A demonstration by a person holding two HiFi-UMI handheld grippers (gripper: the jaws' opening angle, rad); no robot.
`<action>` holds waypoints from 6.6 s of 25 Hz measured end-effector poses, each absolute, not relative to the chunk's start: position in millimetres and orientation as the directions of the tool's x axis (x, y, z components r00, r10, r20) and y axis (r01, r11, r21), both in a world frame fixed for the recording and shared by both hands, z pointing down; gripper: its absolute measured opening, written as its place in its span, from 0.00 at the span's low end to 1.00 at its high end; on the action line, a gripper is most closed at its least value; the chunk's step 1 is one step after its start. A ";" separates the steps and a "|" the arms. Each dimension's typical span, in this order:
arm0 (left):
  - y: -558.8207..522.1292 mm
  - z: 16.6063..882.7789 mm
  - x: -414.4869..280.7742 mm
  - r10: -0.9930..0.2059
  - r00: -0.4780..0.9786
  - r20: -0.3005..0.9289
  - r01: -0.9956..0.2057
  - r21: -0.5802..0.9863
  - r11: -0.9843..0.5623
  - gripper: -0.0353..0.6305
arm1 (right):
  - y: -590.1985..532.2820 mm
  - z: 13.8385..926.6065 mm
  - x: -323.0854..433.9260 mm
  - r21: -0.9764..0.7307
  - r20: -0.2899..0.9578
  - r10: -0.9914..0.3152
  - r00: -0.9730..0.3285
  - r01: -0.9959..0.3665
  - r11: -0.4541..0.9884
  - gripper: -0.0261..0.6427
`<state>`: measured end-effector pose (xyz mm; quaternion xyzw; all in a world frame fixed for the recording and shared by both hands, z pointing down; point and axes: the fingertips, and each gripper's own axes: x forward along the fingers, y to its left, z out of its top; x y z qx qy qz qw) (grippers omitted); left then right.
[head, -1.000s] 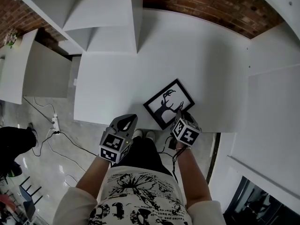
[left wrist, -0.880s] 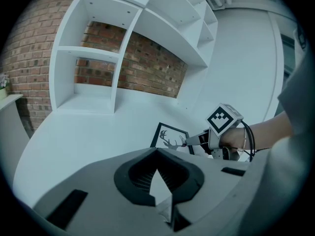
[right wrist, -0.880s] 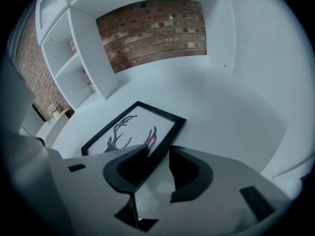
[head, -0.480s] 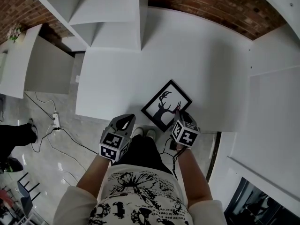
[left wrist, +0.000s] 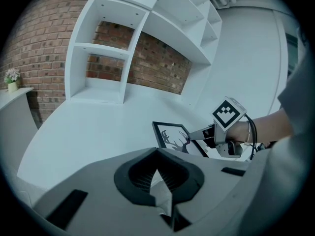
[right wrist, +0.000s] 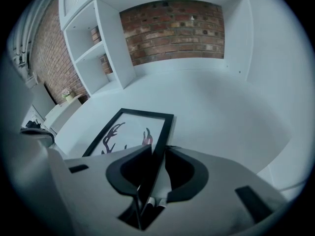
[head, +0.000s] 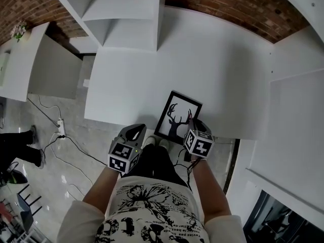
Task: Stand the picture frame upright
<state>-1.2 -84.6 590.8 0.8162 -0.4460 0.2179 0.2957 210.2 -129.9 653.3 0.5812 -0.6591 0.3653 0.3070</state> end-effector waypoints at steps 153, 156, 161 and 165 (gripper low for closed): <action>-254.1 514.2 -66.3 -0.411 0.887 0.210 -0.457 0.524 -0.719 0.19 | -253.6 515.5 37.2 -0.431 0.421 -0.355 -0.834 -0.529 0.731 0.18; -291.1 517.3 -81.4 -0.421 0.880 0.219 -0.471 0.504 -0.724 0.20 | -291.1 515.8 22.1 -0.400 0.438 -0.372 -0.818 -0.548 0.734 0.18; -337.5 530.5 -80.4 -0.452 0.846 0.284 -0.533 0.405 -0.743 0.22 | -336.2 523.6 23.1 -0.296 0.486 -0.420 -0.767 -0.596 0.746 0.18; -357.6 541.8 -77.3 -0.468 0.824 0.318 -0.561 0.351 -0.750 0.23 | -358.5 534.3 26.4 -0.201 0.530 -0.444 -0.722 -0.616 0.762 0.18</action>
